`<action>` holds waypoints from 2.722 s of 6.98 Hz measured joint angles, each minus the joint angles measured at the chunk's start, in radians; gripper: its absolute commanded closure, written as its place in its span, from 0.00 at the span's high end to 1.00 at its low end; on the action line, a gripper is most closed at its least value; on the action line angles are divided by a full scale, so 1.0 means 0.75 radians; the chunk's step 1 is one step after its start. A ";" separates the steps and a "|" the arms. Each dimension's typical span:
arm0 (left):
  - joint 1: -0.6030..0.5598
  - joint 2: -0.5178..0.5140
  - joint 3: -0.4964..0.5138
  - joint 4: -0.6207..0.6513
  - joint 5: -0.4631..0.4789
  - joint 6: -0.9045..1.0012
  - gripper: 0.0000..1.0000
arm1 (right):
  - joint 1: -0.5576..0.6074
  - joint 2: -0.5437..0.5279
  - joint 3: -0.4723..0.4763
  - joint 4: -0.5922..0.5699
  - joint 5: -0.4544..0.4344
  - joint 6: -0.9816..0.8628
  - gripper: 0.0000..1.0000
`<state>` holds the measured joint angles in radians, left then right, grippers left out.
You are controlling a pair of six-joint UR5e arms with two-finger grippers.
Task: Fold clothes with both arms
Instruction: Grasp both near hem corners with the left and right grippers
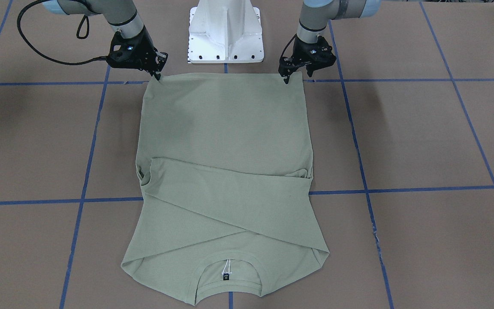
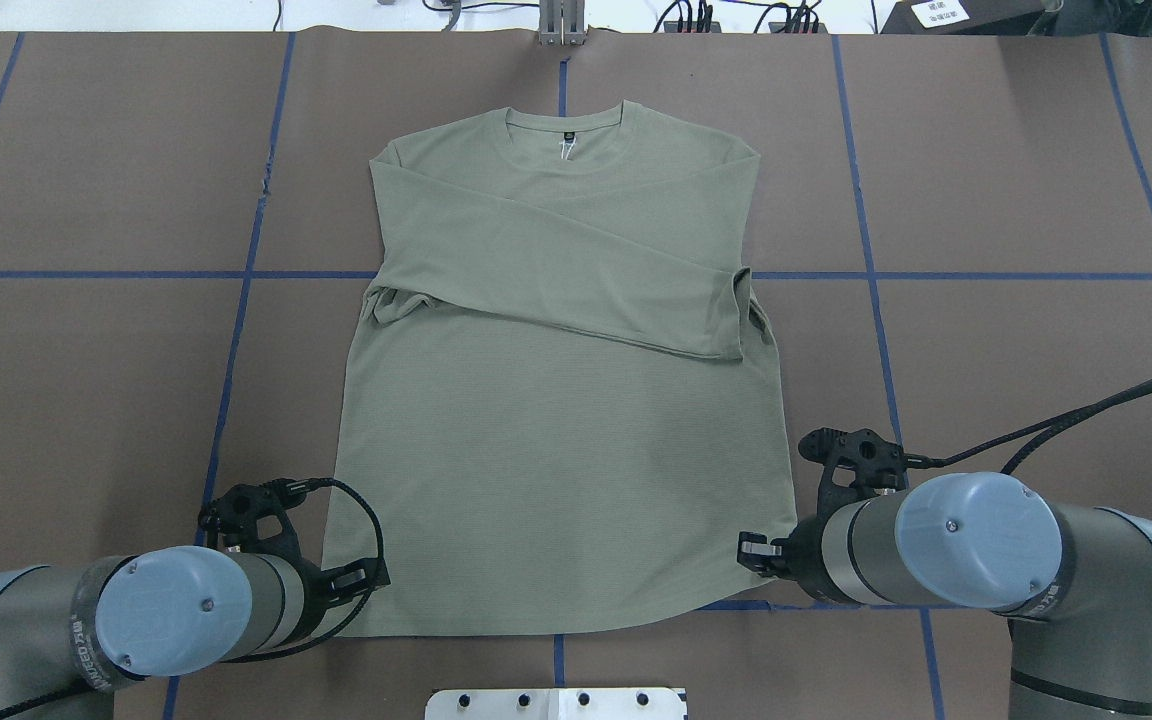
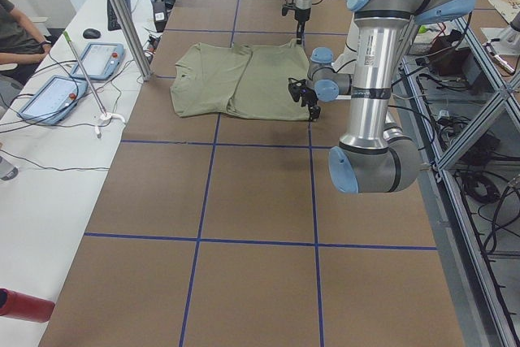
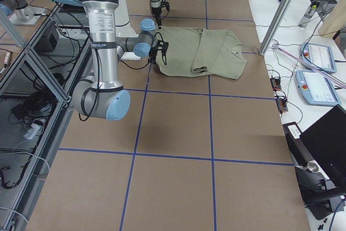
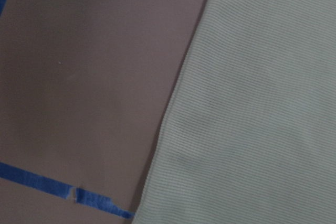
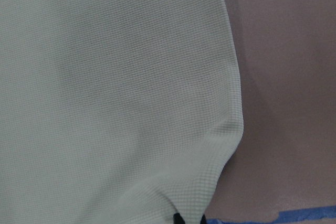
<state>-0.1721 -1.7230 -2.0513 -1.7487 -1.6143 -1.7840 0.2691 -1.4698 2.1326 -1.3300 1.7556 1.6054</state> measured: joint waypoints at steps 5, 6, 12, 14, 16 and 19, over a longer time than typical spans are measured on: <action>0.010 -0.001 0.012 0.001 -0.001 0.000 0.74 | 0.037 -0.002 0.010 -0.002 0.027 -0.001 0.00; 0.014 -0.001 0.016 0.000 -0.002 0.000 0.65 | 0.037 -0.001 0.011 -0.002 0.027 -0.001 0.00; 0.030 -0.002 0.009 0.001 -0.005 0.000 0.24 | 0.073 -0.003 0.010 -0.004 0.077 -0.008 0.00; 0.031 -0.002 0.004 0.002 -0.005 0.000 0.11 | 0.078 -0.004 0.007 -0.004 0.080 -0.011 0.00; 0.039 -0.002 0.002 0.002 -0.004 0.000 0.00 | 0.079 -0.004 0.007 -0.004 0.081 -0.013 0.00; 0.045 0.045 -0.064 0.003 -0.003 0.002 0.00 | 0.094 -0.012 0.016 -0.004 0.101 -0.013 0.00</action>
<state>-0.1383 -1.6895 -2.0992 -1.7468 -1.6167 -1.7828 0.3395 -1.4786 2.1449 -1.3334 1.8312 1.5956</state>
